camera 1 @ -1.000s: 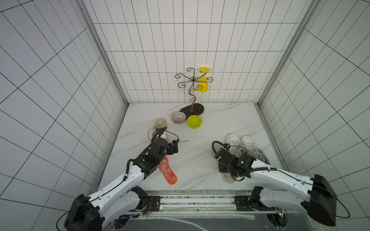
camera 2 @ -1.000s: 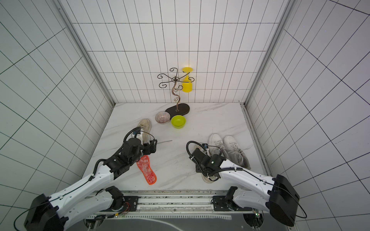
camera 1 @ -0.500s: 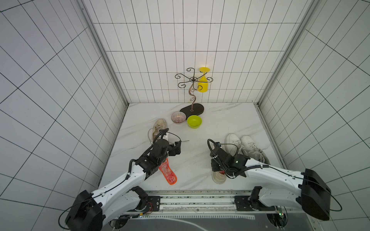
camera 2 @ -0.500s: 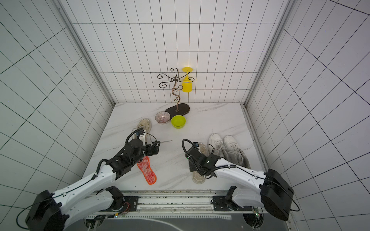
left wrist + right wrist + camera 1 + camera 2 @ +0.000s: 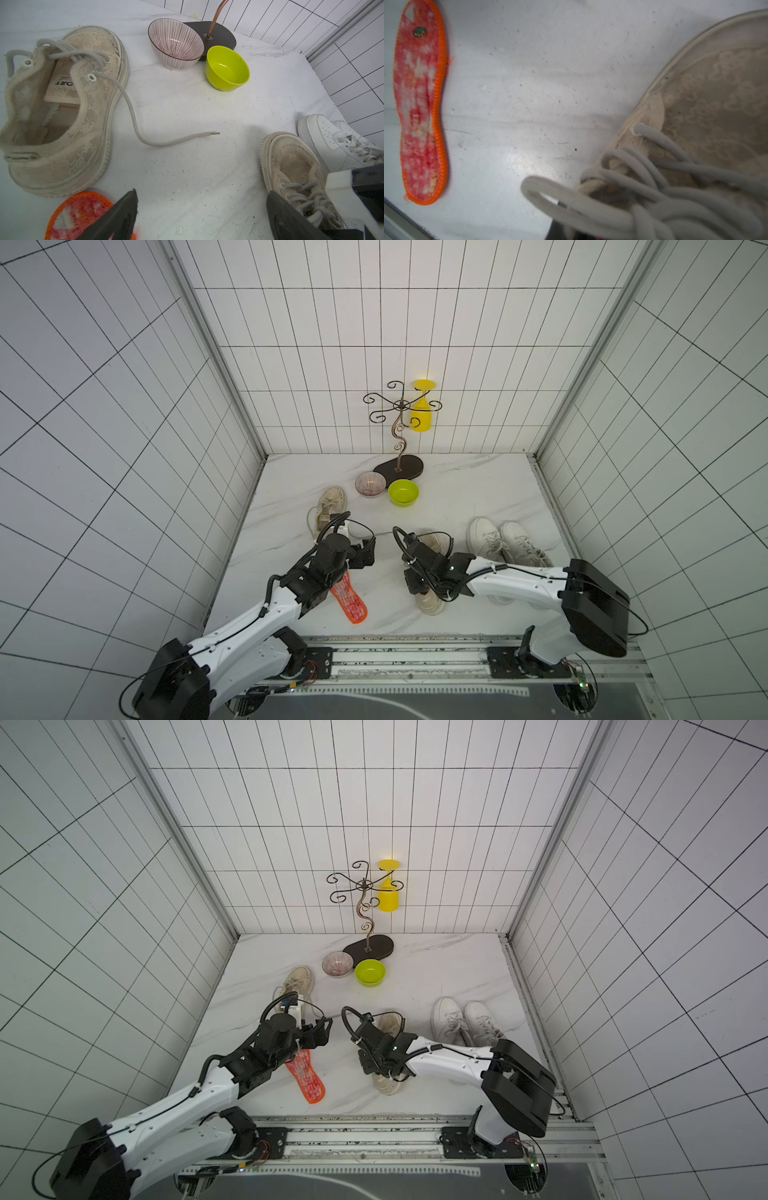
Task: Remove the insole from the shoe
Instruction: Move the shoe to the center of the board, then untie the shoelace on the shoe.
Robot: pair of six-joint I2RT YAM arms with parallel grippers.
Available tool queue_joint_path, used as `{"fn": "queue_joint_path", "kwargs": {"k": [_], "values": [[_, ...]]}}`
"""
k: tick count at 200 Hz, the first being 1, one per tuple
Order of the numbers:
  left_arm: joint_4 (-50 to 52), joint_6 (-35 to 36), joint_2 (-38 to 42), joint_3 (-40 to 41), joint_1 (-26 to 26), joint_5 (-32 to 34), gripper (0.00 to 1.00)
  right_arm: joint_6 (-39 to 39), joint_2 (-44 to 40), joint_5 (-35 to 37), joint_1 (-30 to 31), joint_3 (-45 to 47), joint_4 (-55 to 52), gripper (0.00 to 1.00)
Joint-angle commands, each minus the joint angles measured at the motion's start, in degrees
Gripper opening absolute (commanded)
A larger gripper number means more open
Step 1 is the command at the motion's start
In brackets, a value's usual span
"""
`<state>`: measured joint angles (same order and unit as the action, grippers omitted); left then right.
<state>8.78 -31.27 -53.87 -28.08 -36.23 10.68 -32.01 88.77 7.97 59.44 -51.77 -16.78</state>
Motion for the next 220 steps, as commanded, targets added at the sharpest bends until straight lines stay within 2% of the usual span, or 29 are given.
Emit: {"fn": "queue_joint_path", "kwargs": {"k": [1,49,69,80,88,118,145,192,220], "values": [[1.4,-0.3,2.4,0.7,-0.2,2.0,0.95,1.5,0.7,0.0,1.0,-6.6,2.4,0.0],[1.6,0.4,1.4,1.1,-0.2,1.3,0.95,2.6,-0.8,-1.3,1.8,-6.8,2.8,0.0],[1.4,0.5,0.0,1.0,-0.2,0.3,0.95,2.6,-2.0,-0.5,1.8,-6.5,1.3,0.33],[1.8,0.6,-0.6,0.7,-0.2,-0.2,0.95,3.3,-3.9,-0.4,1.8,-6.0,0.4,0.41],[2.1,0.6,-0.7,0.6,-0.2,-0.7,0.95,4.1,-5.9,-0.6,1.8,-5.2,0.4,0.43],[3.2,-0.2,-0.7,0.8,-1.2,-3.0,0.94,5.3,-15.3,0.2,1.2,-1.4,-1.3,0.43],[3.7,-2.5,-0.3,1.8,-6.9,-1.6,0.93,4.4,-20.5,-0.1,-2.9,4.4,-3.3,0.4],[-2.0,-9.0,-0.3,4.5,-18.7,1.7,0.91,4.4,-19.2,0.4,-4.9,7.6,-1.4,0.39],[-8.2,-11.3,-3.8,4.9,-22.0,0.6,0.91,4.5,-17.8,-1.3,-5.4,8.6,2.0,0.39]]}}
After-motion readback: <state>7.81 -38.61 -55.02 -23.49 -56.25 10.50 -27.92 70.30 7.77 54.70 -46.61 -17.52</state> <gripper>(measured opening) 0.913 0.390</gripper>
